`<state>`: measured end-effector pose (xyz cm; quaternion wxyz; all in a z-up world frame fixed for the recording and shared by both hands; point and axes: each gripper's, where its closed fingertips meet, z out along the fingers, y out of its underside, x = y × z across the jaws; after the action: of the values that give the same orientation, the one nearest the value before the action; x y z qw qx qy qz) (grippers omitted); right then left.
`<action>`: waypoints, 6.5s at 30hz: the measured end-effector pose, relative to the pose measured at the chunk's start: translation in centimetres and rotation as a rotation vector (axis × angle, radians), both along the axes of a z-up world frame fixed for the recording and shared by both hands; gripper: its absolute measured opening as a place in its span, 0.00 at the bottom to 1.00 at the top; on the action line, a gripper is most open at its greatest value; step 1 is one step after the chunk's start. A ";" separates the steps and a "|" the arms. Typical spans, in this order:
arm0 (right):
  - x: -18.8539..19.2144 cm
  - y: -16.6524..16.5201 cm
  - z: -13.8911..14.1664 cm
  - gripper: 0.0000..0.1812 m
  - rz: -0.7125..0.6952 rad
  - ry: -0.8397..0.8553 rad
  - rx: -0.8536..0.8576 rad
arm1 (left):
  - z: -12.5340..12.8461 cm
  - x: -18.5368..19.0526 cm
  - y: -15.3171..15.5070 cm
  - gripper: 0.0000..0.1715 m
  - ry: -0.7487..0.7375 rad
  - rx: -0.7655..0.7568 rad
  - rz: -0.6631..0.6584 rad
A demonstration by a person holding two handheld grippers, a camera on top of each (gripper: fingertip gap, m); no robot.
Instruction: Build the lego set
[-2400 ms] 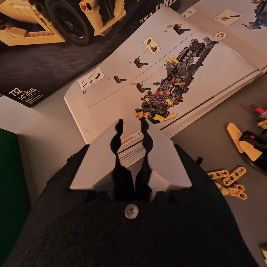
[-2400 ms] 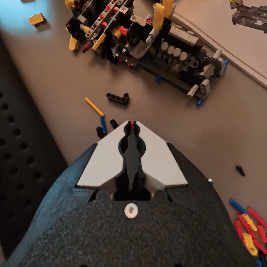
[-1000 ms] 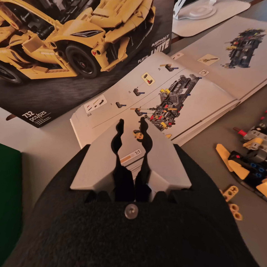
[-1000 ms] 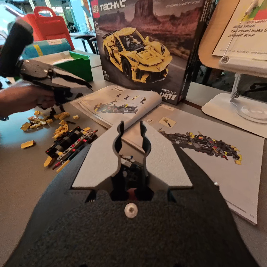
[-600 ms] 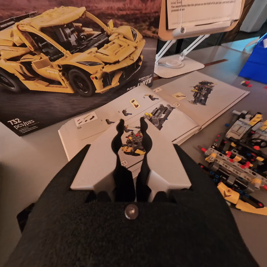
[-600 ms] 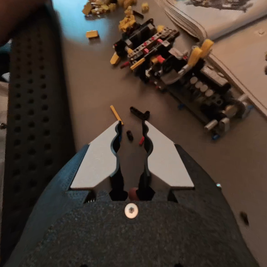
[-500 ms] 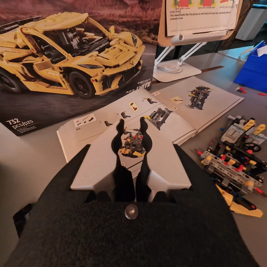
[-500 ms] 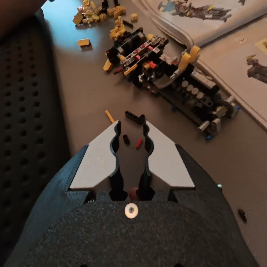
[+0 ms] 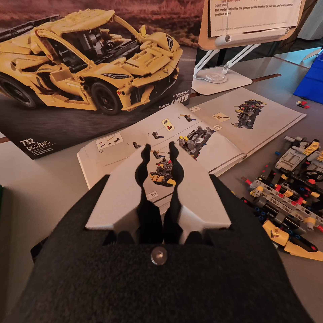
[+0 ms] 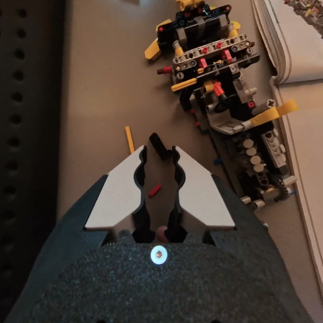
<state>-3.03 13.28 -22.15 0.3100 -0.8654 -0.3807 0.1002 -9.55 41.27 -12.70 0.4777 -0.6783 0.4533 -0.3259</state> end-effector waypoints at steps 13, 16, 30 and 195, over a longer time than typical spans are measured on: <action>1.2 3.7 5.1 0.04 -0.243 0.127 0.191 | 0.4 1.5 -2.7 0.11 -0.025 -0.017 -0.113; 1.6 6.9 10.5 0.04 -0.379 0.256 0.497 | 2.3 3.3 -8.1 0.16 -0.163 -0.185 -0.356; -0.4 9.1 11.7 0.04 -0.311 -0.377 0.882 | 2.4 5.2 -20.2 0.09 -0.171 -0.589 -0.829; -0.6 7.0 14.1 0.28 -0.503 1.088 0.222 | 2.3 7.3 -19.7 0.03 -0.191 0.051 -0.557</action>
<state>-3.58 20.27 -8.09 0.5628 -0.7158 0.0402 0.4115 -2.26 21.57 -10.36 0.4271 -0.4820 0.5831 -0.4953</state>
